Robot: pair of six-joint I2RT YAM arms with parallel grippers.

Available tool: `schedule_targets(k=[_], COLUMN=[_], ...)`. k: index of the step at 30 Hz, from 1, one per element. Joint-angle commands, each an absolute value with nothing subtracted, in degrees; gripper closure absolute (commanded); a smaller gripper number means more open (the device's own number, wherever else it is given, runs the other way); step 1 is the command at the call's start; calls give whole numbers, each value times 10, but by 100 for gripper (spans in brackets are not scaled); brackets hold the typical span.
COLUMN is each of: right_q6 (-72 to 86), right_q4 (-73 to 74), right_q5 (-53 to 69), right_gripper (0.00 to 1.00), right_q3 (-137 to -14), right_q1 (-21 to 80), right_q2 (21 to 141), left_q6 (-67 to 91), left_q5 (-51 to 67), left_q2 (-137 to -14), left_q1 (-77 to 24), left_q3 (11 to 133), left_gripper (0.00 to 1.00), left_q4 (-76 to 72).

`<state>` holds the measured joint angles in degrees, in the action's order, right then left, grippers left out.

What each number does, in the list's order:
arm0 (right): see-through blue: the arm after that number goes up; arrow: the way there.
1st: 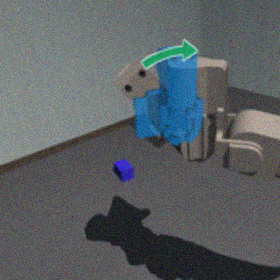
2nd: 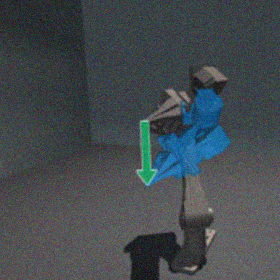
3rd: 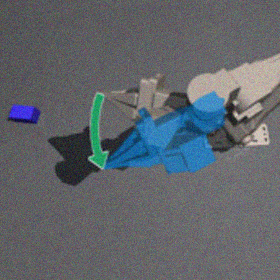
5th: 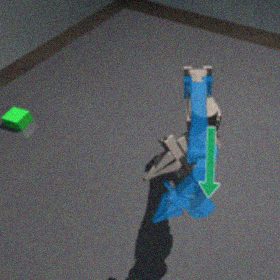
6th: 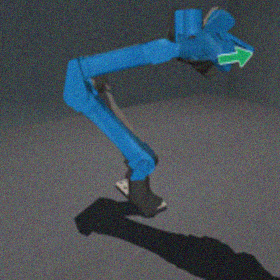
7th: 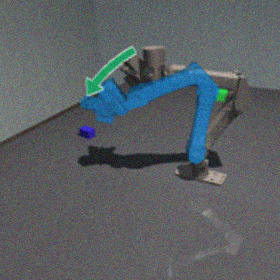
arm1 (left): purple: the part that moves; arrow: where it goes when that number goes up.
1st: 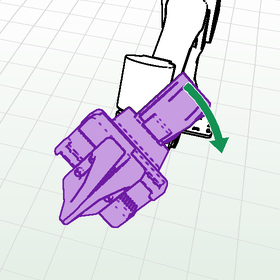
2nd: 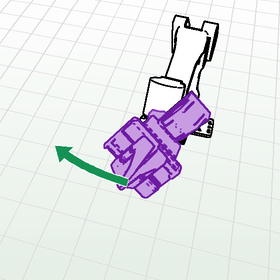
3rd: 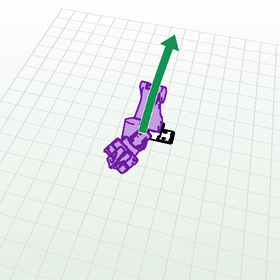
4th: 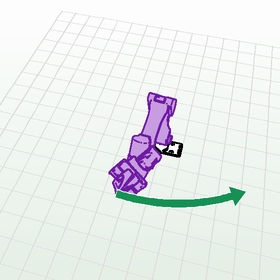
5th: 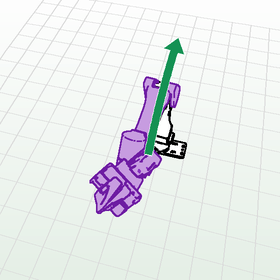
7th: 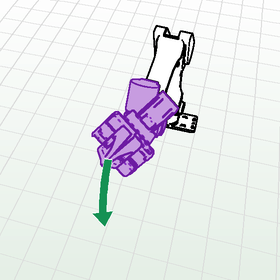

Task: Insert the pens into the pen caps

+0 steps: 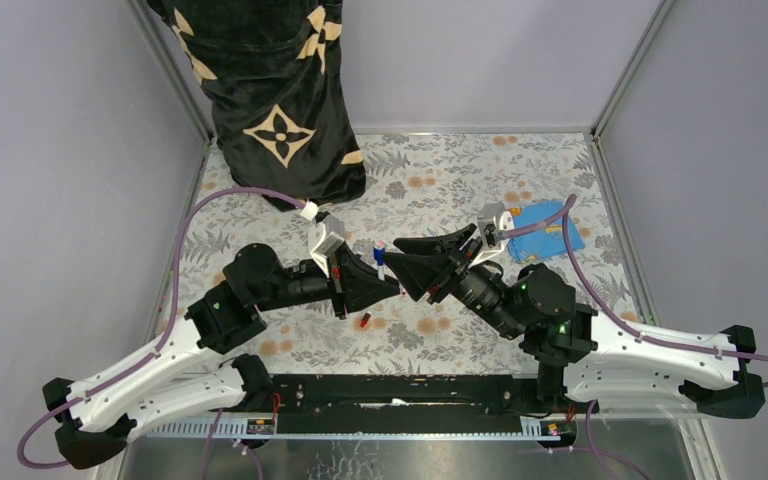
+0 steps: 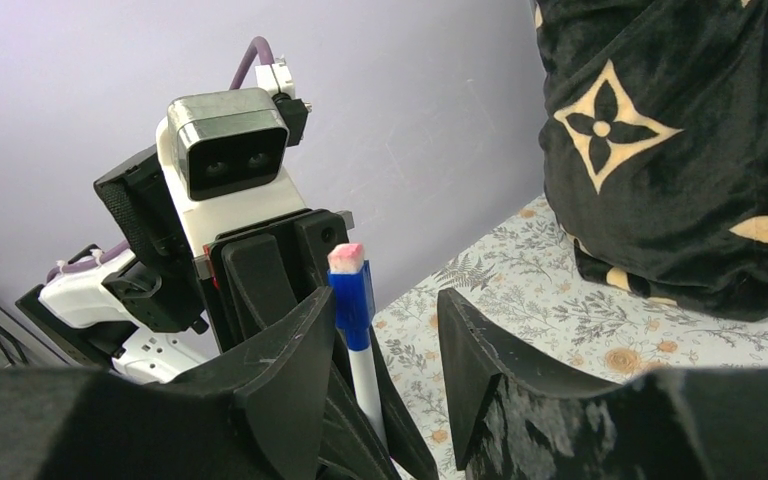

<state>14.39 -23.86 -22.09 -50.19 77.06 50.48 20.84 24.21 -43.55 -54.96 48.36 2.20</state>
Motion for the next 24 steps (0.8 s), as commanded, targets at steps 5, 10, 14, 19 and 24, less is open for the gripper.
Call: schedule_targets(k=[5,10,14,19,24], right_q6=[146,147,147,146,148], right_q4=[-245,-234,-228,-217,-218], right_q5=[-265,-280,-279,-273,-274], right_gripper=[51,51,51,52,51], right_q3=[-514,-516,-518,-524,-516], right_q1=[775,775,775,776,775], right_q2=[506,510,513,519,505], left_q6=[200,200,200,201,209], left_q5=[252,254,253,249,192], left_q2=[-431,-431,-432,-436,-428], left_q1=[-547,-547,-547,-547,-547], left_q3=[481,481,480,479,472], left_gripper=[100,100,100,100,100], left_q4=[-1,-1,-1,-1,25])
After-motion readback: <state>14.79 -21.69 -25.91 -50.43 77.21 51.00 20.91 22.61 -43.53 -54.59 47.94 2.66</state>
